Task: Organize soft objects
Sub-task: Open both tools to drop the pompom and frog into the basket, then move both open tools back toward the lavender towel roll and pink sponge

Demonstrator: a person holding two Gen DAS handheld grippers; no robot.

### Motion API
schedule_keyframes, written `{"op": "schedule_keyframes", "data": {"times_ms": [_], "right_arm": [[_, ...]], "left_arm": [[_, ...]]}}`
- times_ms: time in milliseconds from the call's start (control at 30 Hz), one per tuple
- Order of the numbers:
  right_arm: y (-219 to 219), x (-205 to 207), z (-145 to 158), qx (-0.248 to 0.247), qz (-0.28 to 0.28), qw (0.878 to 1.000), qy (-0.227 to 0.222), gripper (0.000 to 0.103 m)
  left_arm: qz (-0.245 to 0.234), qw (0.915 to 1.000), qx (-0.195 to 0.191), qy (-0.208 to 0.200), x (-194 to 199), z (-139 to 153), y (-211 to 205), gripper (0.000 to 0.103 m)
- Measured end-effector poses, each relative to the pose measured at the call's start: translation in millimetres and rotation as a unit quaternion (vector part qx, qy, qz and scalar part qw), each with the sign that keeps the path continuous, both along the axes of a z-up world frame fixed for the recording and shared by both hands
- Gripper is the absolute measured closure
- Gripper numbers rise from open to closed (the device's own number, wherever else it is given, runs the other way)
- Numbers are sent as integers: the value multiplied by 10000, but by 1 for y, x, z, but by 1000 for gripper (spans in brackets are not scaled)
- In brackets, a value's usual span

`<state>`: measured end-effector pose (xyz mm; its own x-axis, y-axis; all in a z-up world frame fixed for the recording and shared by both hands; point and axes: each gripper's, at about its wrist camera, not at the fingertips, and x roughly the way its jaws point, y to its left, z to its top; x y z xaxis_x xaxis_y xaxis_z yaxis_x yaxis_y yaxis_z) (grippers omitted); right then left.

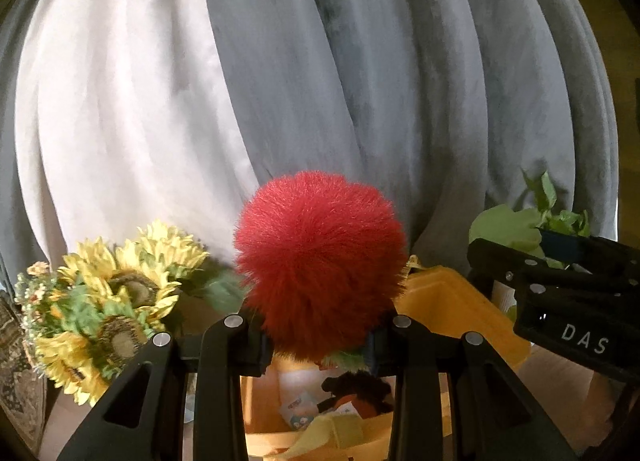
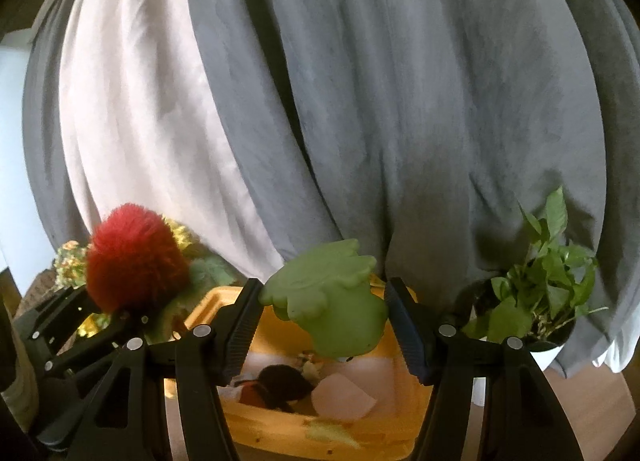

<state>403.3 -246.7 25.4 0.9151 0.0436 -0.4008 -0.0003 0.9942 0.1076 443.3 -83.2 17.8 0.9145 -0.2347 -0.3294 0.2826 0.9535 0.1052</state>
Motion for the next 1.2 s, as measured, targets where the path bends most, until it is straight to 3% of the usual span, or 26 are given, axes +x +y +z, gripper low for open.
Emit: {"op": "schedule_keyframes", "data": {"times_ms": [400,700,933,1200], "right_arm": [[-6,47,-43,-128,-97,9972,725,39],[-8,74,-71,-152,-51,9917,1279,39],[-12,76,-76,-168,-149,9905,1360,35],[-19,57,-58,-138,-297,9937,1074,33]], "left_arm": [[7,9980,358,523,48,-41,-10,69],[-116,9944,393,977,68,-59,-15,63],[-121,9938,420,1020,70,-59,-18,35],[-43,9953,263,927,52,-50,-15,31]]}}
